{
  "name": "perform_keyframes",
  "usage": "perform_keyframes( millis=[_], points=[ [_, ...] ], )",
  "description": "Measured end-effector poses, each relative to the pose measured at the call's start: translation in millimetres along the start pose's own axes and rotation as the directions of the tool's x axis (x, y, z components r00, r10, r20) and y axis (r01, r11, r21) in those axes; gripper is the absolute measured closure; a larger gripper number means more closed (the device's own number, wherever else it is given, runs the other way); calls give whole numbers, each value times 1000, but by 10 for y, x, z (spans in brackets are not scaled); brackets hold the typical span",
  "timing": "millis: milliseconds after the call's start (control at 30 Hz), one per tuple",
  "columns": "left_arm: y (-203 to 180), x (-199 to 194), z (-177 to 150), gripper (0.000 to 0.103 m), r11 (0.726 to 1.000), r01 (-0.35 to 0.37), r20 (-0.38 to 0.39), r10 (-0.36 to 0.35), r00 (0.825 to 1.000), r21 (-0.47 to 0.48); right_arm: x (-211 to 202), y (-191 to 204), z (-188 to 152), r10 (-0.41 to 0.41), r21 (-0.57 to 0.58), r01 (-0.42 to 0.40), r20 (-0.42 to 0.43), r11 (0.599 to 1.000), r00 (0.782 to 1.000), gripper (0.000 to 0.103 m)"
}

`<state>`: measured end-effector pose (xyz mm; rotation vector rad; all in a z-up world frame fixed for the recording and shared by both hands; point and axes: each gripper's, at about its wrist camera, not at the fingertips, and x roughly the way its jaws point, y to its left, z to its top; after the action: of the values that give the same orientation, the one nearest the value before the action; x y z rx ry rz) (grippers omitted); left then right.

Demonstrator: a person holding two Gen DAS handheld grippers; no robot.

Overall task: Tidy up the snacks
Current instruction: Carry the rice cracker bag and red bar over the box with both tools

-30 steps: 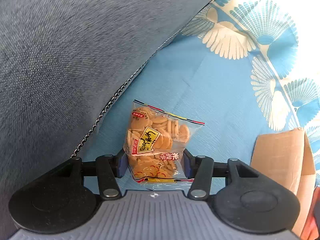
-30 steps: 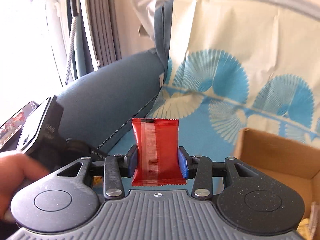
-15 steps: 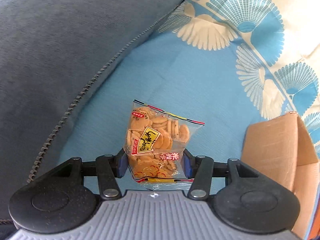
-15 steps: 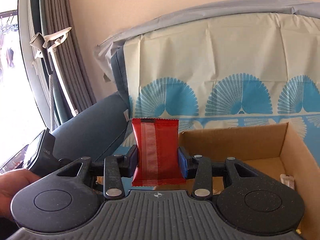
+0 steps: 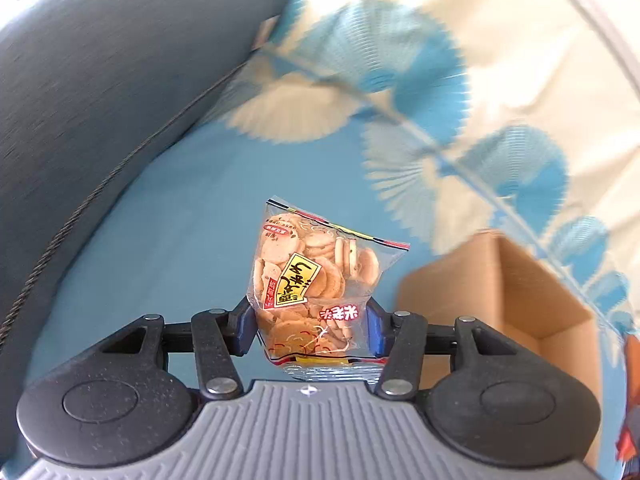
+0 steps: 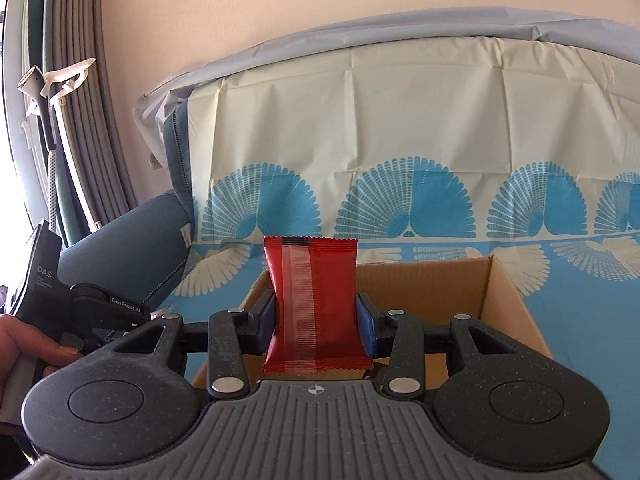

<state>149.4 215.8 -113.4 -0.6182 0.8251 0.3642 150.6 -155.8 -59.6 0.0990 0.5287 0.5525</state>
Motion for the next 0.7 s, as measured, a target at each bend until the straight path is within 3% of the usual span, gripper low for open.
perform_keyframes(
  millis=[167, 333, 467, 600, 700],
  points=[
    [-304, -160, -71, 46, 992, 101, 99, -108, 989, 72, -62, -76, -26, -71, -33, 72, 21, 997, 997, 60],
    [-591, -362, -144, 46, 964, 196, 189, -228, 955, 178, -87, -112, -52, -148, -78, 151, 42, 986, 988, 60],
    [-845, -539, -247, 46, 922, 275, 220, -338, 915, 271, -103, -174, -43, -219, -70, 223, 63, 972, 974, 60],
    [-1047, -629, -396, 46, 864, 367, 184, -446, 876, 345, -106, -296, -31, -285, -10, 287, 65, 958, 956, 59],
    [-1199, -641, -517, 46, 831, 385, 153, -475, 866, 400, -88, -368, -46, -321, 21, 320, 53, 947, 946, 59]
  ],
)
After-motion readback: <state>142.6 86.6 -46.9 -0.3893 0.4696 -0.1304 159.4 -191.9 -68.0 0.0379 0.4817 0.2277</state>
